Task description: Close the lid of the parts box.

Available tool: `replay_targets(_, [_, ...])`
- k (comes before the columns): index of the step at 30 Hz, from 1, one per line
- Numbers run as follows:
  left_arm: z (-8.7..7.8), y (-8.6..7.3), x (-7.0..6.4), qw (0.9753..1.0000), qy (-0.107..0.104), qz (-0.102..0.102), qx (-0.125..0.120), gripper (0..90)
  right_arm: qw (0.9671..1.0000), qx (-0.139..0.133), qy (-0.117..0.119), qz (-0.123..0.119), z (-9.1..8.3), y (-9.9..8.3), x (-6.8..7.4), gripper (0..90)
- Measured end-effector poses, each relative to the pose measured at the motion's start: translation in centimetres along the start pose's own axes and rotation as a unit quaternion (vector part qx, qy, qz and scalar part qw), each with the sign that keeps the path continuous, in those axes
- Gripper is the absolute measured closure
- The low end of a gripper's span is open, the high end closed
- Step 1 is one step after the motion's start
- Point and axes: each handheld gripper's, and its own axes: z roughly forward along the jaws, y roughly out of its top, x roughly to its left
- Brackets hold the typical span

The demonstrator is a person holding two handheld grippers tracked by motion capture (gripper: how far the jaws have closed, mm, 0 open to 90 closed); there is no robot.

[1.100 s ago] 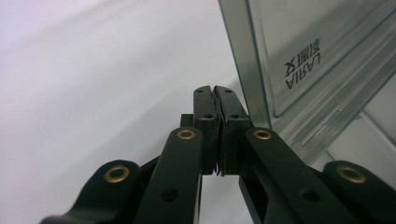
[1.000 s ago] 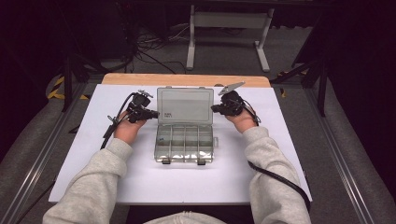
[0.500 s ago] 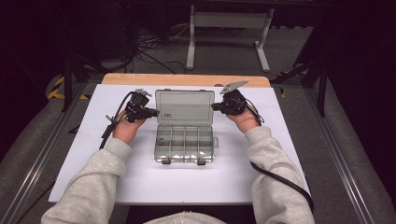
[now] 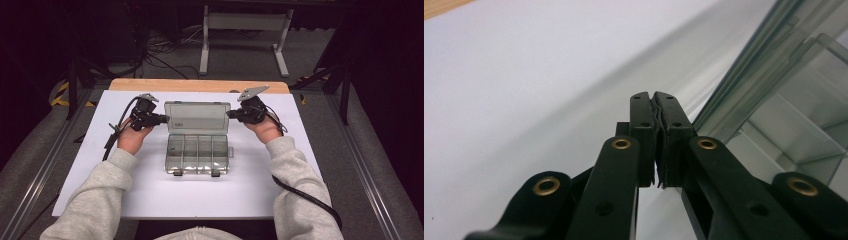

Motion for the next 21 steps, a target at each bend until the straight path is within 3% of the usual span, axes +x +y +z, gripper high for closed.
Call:
replay_targets(14, [-1.9,-0.2,-1.2,0.9995,-0.014,0.014,-0.025,87.8,0.9999,-0.006,0.009,-0.014,-1.7,0.4,1.4,89.7])
replay_targets(21, [-3.0,-0.3,-2.0,0.9987,-0.017,0.031,-0.038,88.0,0.9996,-0.011,0.016,-0.019,-2.7,0.5,2.2,89.7])
